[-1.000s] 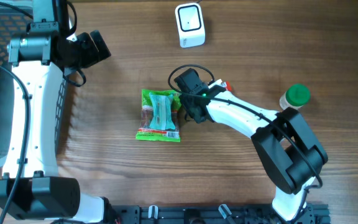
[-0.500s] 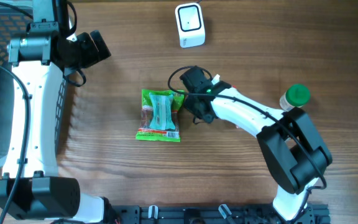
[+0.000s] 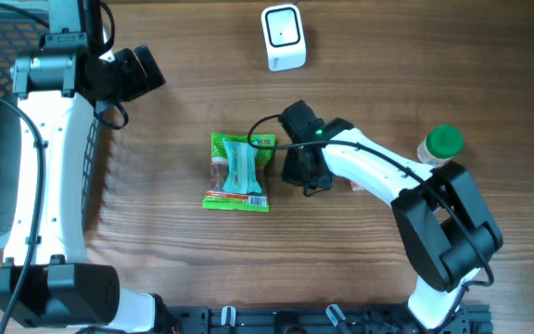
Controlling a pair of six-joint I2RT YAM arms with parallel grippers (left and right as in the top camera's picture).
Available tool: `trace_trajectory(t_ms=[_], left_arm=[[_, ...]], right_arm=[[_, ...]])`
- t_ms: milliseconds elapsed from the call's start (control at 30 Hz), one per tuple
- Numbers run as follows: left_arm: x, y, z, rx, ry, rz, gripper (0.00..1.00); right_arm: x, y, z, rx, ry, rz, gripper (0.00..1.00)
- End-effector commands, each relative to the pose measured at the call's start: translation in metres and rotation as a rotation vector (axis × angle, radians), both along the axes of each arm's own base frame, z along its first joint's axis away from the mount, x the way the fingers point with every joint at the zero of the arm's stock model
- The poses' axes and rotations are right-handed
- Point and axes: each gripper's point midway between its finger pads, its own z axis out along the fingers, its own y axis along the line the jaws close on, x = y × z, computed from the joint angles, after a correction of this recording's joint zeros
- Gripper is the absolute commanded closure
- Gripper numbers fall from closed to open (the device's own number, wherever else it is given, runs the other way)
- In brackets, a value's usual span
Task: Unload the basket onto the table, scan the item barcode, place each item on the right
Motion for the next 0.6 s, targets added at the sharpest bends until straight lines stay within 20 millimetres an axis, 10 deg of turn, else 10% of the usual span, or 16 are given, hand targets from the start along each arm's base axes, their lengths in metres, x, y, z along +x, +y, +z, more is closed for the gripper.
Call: trace_trajectory(t_ms=[0,467,567], left_arm=[[0.0,0.002,-0.001,0.013,0.001,-0.008,0.0],[0.0,0.002,-0.001,0.013,0.001,-0.008,0.0],[0.0,0.002,-0.001,0.013,0.001,-0.008,0.0]], right_arm=[[-0.001,-0.004,0.008,0.0,-0.014,0.214,0.96],[0.005,-0.008,0.034,-0.038,-0.048,0.397,0.78],[0.011,0.003,0.05,0.004,-0.06,0.372,0.5]])
